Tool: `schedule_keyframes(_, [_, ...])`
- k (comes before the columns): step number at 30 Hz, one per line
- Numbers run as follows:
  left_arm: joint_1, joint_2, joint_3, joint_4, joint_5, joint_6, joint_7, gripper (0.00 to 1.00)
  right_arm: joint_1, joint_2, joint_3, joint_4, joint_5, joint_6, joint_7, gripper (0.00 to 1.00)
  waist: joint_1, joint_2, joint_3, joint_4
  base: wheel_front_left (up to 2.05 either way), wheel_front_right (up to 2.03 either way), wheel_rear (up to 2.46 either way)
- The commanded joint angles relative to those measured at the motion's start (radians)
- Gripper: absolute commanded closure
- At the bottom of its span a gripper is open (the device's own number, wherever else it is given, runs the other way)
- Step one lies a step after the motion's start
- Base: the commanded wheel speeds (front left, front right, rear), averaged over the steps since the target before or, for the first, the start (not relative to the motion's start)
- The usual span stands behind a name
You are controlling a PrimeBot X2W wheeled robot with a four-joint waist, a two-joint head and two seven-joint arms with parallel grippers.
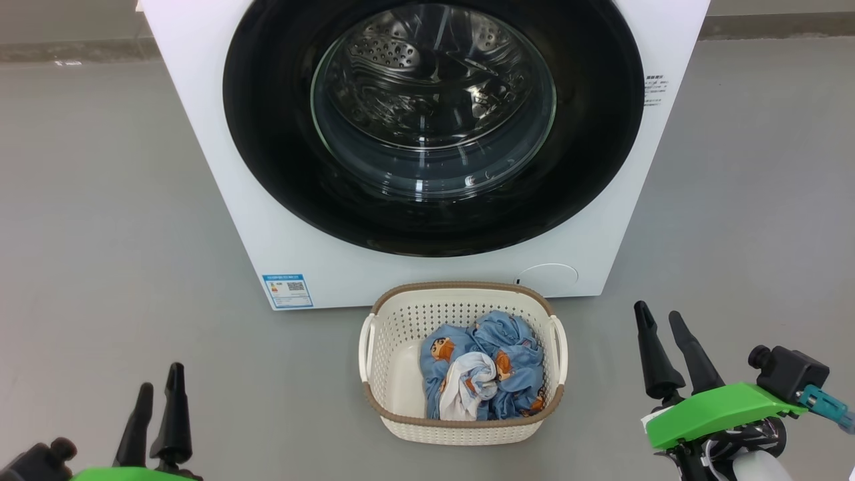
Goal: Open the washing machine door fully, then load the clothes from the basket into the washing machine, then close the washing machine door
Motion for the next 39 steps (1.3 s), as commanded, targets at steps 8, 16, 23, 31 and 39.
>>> schedule_keyframes(8, [-0.063,0.051,0.009,-0.004,0.087,-0.005,-0.036,0.00,-0.063,-0.010,0.034,-0.009,-0.119,0.004,-0.036,0.00,0.0000,-0.0001,-0.002,0.000,0.00,0.00,0.00])
schedule_keyframes(16, [-0.075,0.067,-0.004,0.003,0.157,-0.005,-0.060,0.00,-0.078,-0.012,0.048,0.031,-0.217,0.004,-0.060,0.00,0.0000,-0.0001,-0.005,0.001,0.00,0.00,0.00])
schedule_keyframes(23, [-0.083,0.083,-0.016,0.009,0.216,-0.006,-0.081,0.00,-0.090,-0.013,0.062,0.045,-0.294,0.004,-0.081,0.00,0.0000,-0.0001,-0.011,-0.001,0.00,0.00,0.00])
schedule_keyframes(31, [-0.092,0.099,-0.029,0.013,0.284,-0.006,-0.105,0.00,-0.103,-0.015,0.079,0.057,-0.382,0.005,-0.104,0.00,0.0000,-0.0001,-0.018,-0.004,0.00,0.00,0.00])
schedule_keyframes(39, [-0.103,0.111,-0.041,0.019,0.338,-0.007,-0.126,0.00,-0.112,-0.016,0.087,0.060,-0.457,0.005,-0.125,0.00,0.0000,-0.0001,-0.022,-0.003,0.00,0.00,0.00])
